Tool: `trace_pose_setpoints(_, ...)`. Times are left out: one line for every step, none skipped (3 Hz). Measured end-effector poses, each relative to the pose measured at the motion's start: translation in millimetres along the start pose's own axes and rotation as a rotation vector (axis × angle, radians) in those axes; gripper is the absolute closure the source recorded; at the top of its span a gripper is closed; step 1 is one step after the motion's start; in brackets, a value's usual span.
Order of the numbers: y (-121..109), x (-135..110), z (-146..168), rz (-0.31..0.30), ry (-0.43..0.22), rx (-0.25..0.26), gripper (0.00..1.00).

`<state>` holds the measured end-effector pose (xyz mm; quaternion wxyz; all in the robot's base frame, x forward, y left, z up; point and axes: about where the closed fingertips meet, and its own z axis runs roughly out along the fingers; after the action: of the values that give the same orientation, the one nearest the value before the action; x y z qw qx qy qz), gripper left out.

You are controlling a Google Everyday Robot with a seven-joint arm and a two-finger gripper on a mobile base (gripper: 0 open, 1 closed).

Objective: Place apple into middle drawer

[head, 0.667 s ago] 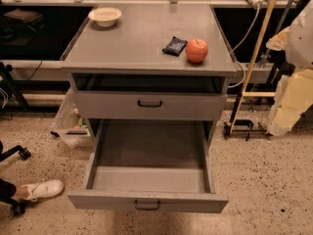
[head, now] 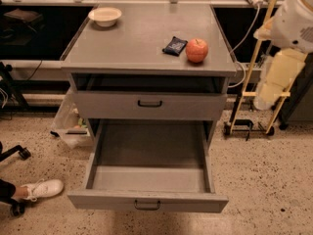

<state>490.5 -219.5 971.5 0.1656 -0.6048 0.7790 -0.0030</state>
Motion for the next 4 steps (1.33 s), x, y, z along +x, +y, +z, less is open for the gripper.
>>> trace_pose_setpoints(-51.4,-3.9,21.5,0.022,-0.076,-0.023,0.0)
trace_pose_setpoints(-100.2,-0.9,41.4,0.071,-0.196,-0.013,0.0)
trace_pose_setpoints(-136.1,6.8,55.7,0.138,-0.343,0.022,0.0)
trace_pose_setpoints(-136.2,6.7,55.8,0.138,-0.343,0.022,0.0)
